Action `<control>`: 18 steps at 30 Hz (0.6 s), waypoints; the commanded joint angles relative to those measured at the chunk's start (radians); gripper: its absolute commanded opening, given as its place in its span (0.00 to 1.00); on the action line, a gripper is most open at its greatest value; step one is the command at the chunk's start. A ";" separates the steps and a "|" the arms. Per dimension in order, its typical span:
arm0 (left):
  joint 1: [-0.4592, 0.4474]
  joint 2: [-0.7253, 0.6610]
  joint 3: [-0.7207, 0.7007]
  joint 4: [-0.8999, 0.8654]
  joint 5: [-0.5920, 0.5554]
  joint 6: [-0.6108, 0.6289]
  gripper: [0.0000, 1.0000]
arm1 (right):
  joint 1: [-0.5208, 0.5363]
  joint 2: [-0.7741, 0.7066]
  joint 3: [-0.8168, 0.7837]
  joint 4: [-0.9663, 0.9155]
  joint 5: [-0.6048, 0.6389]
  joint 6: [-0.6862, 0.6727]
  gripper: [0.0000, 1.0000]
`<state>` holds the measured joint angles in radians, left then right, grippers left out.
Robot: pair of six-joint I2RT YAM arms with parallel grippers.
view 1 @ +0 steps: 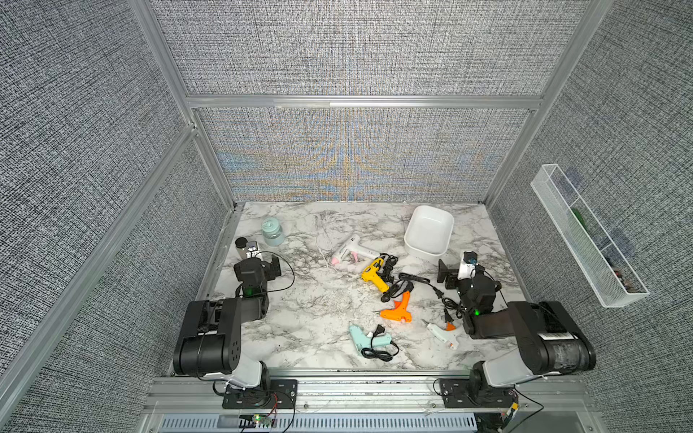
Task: Put the hot melt glue gun into the storage box
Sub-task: Pick up the storage box at the center of the board.
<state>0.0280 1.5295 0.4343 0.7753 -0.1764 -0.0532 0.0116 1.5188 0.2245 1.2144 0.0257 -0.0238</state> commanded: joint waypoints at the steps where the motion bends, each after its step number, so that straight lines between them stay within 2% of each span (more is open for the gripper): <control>1: 0.000 -0.002 0.000 0.005 0.005 -0.001 0.99 | 0.000 -0.002 0.007 0.014 0.002 0.001 0.99; 13: 0.001 -0.002 0.005 -0.002 0.008 -0.004 0.99 | -0.002 -0.002 0.007 0.014 0.001 0.002 0.99; 18: 0.005 0.000 0.009 -0.007 0.015 -0.007 0.99 | -0.023 0.000 0.010 0.007 -0.038 0.016 0.99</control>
<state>0.0307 1.5295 0.4370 0.7681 -0.1734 -0.0536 -0.0078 1.5188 0.2245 1.2140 0.0124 -0.0204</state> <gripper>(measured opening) 0.994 0.992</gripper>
